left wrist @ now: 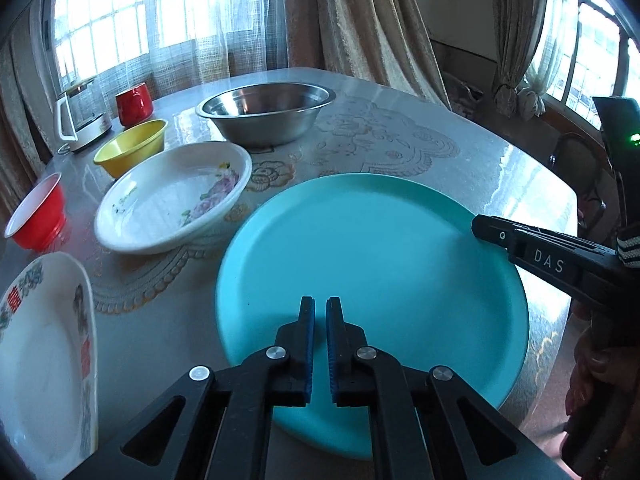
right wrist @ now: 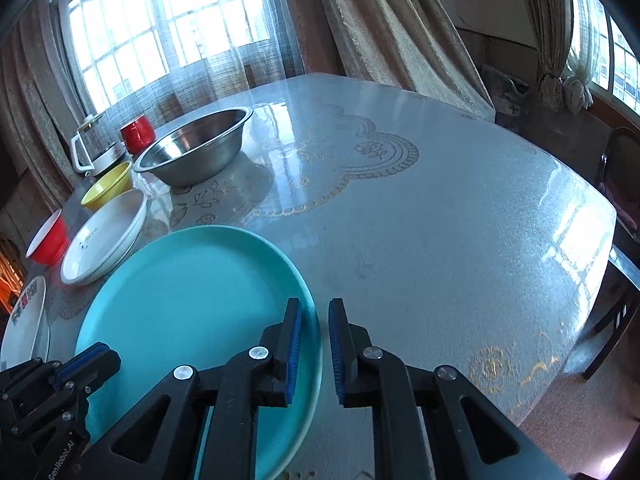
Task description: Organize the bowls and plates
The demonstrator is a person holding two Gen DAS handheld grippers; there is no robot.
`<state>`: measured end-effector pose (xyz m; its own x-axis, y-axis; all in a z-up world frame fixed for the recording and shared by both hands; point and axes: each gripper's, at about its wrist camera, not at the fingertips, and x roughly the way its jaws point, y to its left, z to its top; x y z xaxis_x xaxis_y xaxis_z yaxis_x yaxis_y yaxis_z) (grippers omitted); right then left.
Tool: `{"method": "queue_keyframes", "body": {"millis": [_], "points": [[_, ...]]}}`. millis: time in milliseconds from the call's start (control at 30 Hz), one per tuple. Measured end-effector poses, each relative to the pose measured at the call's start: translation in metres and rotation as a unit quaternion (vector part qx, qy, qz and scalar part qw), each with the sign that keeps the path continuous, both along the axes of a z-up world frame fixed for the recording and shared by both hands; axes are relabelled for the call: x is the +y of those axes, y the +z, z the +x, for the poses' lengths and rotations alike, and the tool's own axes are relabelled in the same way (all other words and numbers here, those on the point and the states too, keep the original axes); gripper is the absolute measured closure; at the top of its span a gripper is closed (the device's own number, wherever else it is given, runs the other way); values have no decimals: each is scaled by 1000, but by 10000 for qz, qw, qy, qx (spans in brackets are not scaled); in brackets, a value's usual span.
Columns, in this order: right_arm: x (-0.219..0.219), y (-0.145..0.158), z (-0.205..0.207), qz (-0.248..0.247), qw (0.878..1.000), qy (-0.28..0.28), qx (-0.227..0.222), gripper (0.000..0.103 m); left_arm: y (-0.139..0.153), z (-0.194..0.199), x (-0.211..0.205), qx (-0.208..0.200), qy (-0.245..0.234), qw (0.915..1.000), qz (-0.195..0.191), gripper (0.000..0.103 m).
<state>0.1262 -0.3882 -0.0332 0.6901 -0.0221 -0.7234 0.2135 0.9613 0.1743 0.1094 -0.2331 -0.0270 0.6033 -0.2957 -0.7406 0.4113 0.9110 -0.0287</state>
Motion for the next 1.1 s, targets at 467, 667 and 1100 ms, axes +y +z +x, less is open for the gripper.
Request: {"method": "queue_keyframes", "body": {"millis": [467,667,1100], "points": [[-13,-1,11,112,9991,-412,-29,75,4,3,7,126,86,9998,-157,85],[-9,14,-8,140,9975,-628,-302,67,19,-15,26,-108,279,9995,-109,38],[57,51,-40,273,9961,-175,-826,58,51,-44,82,-379,692,9968,-152,24]]}}
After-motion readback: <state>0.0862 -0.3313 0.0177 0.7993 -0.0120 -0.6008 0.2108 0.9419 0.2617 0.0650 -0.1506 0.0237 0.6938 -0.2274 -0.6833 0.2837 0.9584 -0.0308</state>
